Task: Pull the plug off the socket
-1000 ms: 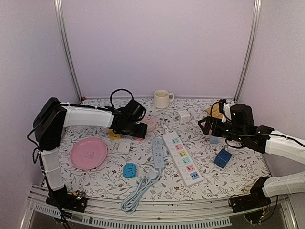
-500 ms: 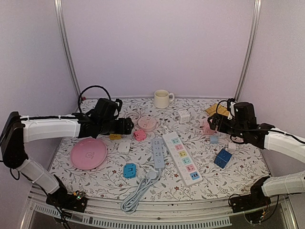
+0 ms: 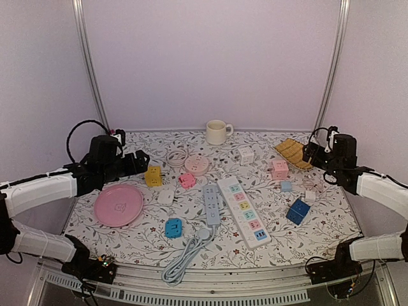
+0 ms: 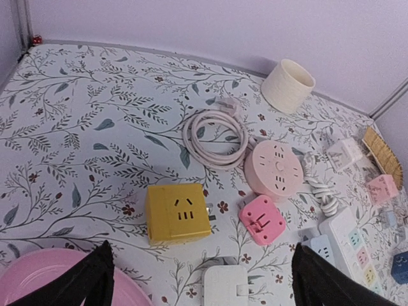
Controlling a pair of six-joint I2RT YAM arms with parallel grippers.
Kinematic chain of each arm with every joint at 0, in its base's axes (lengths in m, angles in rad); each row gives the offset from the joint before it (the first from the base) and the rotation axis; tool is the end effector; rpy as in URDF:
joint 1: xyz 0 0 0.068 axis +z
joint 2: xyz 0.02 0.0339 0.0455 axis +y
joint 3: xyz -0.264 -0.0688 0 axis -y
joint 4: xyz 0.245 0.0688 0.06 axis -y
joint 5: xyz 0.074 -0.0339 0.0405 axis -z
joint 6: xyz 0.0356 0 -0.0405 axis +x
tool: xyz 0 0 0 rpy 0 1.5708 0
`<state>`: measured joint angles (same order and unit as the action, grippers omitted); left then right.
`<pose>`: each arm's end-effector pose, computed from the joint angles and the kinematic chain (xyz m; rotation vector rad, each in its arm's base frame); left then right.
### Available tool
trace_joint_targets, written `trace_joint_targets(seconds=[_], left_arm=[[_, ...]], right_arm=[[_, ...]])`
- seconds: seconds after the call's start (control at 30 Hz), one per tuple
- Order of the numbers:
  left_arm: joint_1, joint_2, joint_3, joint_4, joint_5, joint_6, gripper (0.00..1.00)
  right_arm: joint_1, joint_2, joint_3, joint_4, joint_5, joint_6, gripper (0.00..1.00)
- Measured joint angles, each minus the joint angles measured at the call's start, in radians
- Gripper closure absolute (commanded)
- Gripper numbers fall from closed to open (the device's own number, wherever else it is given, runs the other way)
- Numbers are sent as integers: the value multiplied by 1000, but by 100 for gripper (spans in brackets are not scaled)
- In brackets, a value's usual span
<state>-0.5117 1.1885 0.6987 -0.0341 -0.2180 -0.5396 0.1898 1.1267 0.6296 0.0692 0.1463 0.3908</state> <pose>0.2306 -0.1207 0.2417 -0.1622 2.1011 -0.4100 0.2464 0.0421 0.2425 0.2943 1.9793 0.2275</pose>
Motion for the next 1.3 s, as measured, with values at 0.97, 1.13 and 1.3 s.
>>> trace_joint_targets(seconds=[0.97, 1.13, 1.3], left_arm=[[384, -44, -402, 683, -175, 378, 3], [395, 78, -538, 983, -231, 457, 3], [399, 193, -572, 1247, -241, 504, 3]], right_arm=[[-164, 394, -443, 1238, -26, -404, 1], [-164, 394, -438, 1248, -28, -412, 1], [-164, 395, -425, 1249, -28, -412, 1]])
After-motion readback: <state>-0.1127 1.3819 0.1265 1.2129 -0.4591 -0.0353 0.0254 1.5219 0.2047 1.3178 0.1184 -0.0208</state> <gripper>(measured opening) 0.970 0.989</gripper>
